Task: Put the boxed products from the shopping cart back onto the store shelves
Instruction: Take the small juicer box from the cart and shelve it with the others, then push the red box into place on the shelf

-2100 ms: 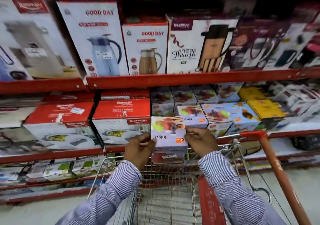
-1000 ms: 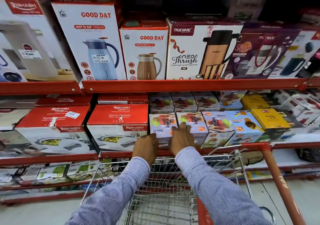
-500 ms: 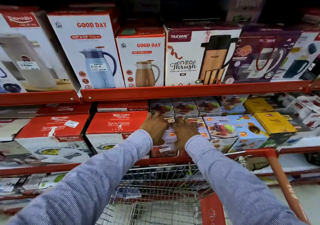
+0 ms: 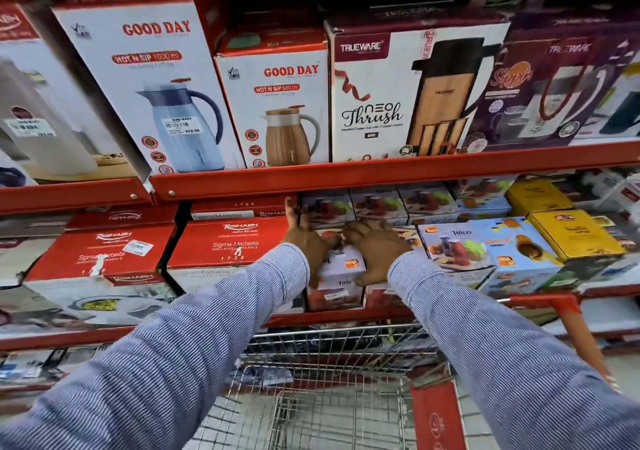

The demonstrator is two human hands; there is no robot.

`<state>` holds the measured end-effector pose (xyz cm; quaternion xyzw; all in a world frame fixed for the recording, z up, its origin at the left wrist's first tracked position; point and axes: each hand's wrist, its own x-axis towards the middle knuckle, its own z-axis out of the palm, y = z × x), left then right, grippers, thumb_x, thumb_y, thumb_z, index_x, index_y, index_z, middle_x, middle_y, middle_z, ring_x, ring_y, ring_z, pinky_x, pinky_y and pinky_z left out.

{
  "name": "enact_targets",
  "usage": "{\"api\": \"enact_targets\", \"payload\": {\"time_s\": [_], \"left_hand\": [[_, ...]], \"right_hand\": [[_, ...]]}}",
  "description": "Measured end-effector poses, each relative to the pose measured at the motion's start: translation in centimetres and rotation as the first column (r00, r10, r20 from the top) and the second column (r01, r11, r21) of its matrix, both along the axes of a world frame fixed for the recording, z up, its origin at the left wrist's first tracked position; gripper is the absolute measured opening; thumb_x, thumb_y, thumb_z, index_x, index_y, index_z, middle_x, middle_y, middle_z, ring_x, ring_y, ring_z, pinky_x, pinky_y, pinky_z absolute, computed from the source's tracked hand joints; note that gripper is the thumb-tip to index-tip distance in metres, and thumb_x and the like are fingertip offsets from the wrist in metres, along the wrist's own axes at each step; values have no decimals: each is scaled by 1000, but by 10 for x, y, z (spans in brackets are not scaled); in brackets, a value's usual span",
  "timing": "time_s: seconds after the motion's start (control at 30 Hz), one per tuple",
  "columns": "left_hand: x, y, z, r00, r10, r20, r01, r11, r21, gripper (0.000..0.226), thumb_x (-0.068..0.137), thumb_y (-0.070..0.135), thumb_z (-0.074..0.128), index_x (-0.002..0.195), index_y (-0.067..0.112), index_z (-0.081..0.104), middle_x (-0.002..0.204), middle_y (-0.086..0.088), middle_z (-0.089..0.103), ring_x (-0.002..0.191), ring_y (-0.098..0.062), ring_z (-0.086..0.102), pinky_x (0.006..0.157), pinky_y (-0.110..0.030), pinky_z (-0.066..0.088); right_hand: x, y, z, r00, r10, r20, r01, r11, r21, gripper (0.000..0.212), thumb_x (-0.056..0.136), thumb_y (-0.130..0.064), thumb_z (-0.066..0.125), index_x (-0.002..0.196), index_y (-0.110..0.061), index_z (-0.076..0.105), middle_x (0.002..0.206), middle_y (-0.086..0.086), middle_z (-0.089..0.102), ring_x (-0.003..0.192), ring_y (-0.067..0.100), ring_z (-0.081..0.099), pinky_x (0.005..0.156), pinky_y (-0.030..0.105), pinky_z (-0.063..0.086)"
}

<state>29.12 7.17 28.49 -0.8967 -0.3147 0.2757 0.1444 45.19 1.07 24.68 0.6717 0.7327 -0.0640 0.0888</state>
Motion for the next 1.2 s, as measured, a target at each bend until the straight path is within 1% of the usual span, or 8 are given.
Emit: {"api": "enact_targets", "payload": {"time_s": [0.13, 0.37, 0.57, 0.7, 0.87, 0.97, 1.07, 1.2], "left_hand": [[3, -1, 7, 999, 22, 24, -22, 1000, -19, 111, 60, 61, 79, 148, 37, 16, 145, -7, 53, 145, -52, 13, 100, -85, -6], [5, -1, 5, 1000, 2, 30, -2, 1000, -7, 119, 57, 67, 77, 149, 44, 5, 139, -8, 58, 143, -49, 20, 99, -85, -10], [3, -1, 1, 994, -57, 89, 58, 998, -4, 113, 57, 66, 77, 148, 42, 13, 141, -6, 57, 142, -45, 24, 100, -84, -9], [-4, -3, 2, 991, -75, 110, 76, 997, -2, 105, 63, 67, 72, 148, 41, 16, 147, -8, 50, 145, -49, 14, 101, -83, -10], [-40, -6, 13, 934, -135, 332, 136, 990, 22, 97, 69, 67, 65, 149, 29, 25, 156, -12, 34, 149, -47, -3, 104, -81, -11], [-87, -8, 21, 868, -149, 474, 133, 989, 67, 91, 76, 66, 58, 150, 27, 21, 160, -5, 27, 151, -40, 2, 112, -76, 1], [-143, 2, 22, 814, -130, 566, 88, 991, 101, 90, 75, 68, 55, 149, 25, 26, 155, -4, 38, 149, -34, 22, 116, -68, 12], [-193, 29, 22, 858, -21, 514, -6, 999, 52, 105, 70, 67, 63, 152, 19, 18, 157, -7, 31, 149, -33, 19, 119, -64, 11]], "right_hand": [[0, 4, 6, 1000, 0, 13, 0, 1000, -1, 115, 50, -65, 76, 142, -14, 28, 148, 8, 36, 133, 36, 30, 106, 59, 30], [3, 5, 14, 999, 13, 49, -11, 999, -38, 115, 45, -67, 77, 137, -13, 36, 141, 8, 42, 130, 32, 34, 104, 55, 32], [-1, 3, 22, 998, 8, 67, -3, 998, -70, 111, 45, -66, 79, 135, -15, 39, 141, 7, 46, 130, 31, 35, 105, 56, 32], [-6, -1, 27, 997, -31, 66, 37, 994, -100, 112, 49, -62, 79, 140, -14, 32, 147, 8, 39, 136, 35, 29, 109, 59, 26], [-21, -10, 31, 992, -113, 64, 120, 984, -129, 112, 57, -58, 79, 145, -14, 26, 154, 8, 30, 142, 37, 21, 113, 60, 18], [-46, -14, 31, 989, -141, -52, 137, 988, -78, 113, 62, -56, 77, 148, -16, 17, 159, 5, 18, 145, 33, 17, 117, 58, 16], [-81, -9, 40, 983, -99, -154, 100, 995, -1, 121, 61, -61, 75, 151, -18, 5, 162, 5, 7, 148, 29, 11, 118, 54, 17], [-126, 12, 53, 987, -26, -159, 39, 996, 79, 130, 58, -68, 72, 151, -14, 0, 162, 9, 3, 149, 29, 7, 121, 48, 14]]}}
